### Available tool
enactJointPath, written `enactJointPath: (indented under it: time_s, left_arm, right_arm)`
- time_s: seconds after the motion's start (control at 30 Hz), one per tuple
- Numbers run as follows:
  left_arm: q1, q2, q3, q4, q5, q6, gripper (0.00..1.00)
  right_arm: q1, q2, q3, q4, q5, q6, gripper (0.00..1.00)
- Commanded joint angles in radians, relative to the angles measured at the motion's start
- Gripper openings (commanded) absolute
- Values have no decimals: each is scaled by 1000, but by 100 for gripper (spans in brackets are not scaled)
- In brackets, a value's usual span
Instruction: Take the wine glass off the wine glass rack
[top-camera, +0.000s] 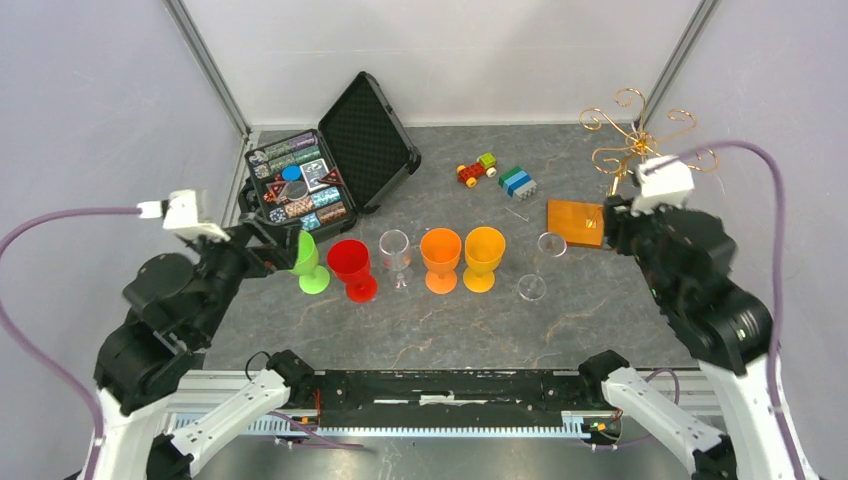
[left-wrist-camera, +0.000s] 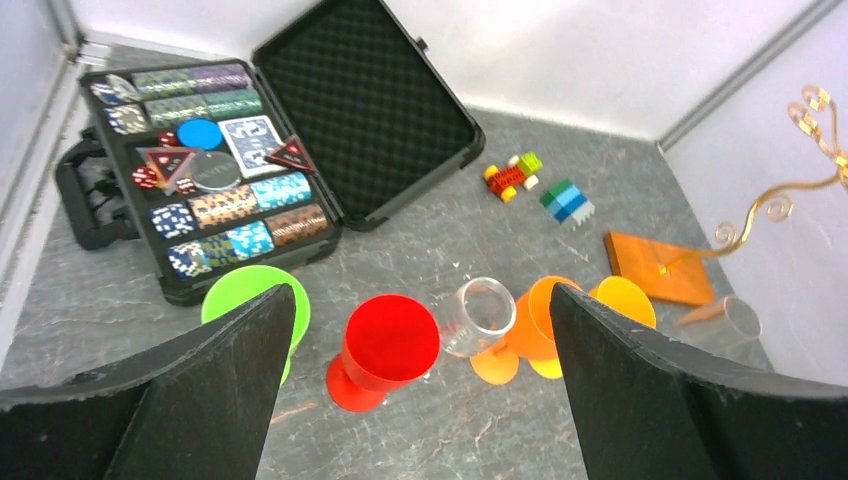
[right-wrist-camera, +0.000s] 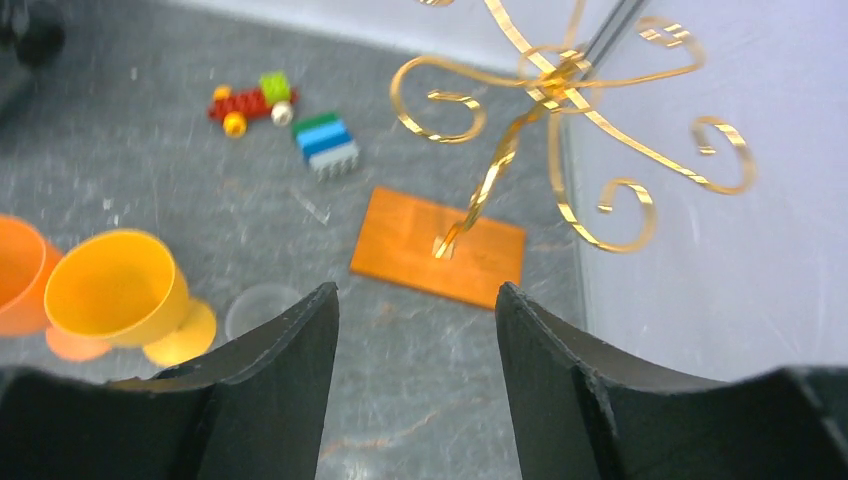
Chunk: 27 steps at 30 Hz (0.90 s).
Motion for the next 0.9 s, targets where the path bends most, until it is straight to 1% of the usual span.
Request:
enactJointPath:
  time_s: [0.0,0.07,0.13,0.17,0.23,0.53,0.73,0.87]
  left_arm:
    - [1,-83,64,-67,-130,-62,100]
    - [1,-117,78,-82,-153,-65,100]
    - [1,-149,87,-90,-167,-68,100]
    - [1,-165,93,-93,-173,-68,100]
    - [1,-192,104,-93,-179,-65,100]
    - [3,-258,134,-94,-188,-29,100]
    - [4,-253,145,-115,-176,-28,100]
    - [7,-245,148,-116,-163,-28,100]
  right_arm:
    - [-3,-176,-94,235,156,-65,65]
    - [-2,-248,-139,298,203,-80,68]
    - [-3,-311,-184,348,241,-106,74]
    - [-2,-342,-204,376,263,-116,80]
    - [-3,-402,-240,408,312,-125,97]
    - [-3,-558,-298,498,393,-127,98]
    - [-2,-574,-295,506,441,-123,98]
    - [-3,-572,-296,498,442,-110,98]
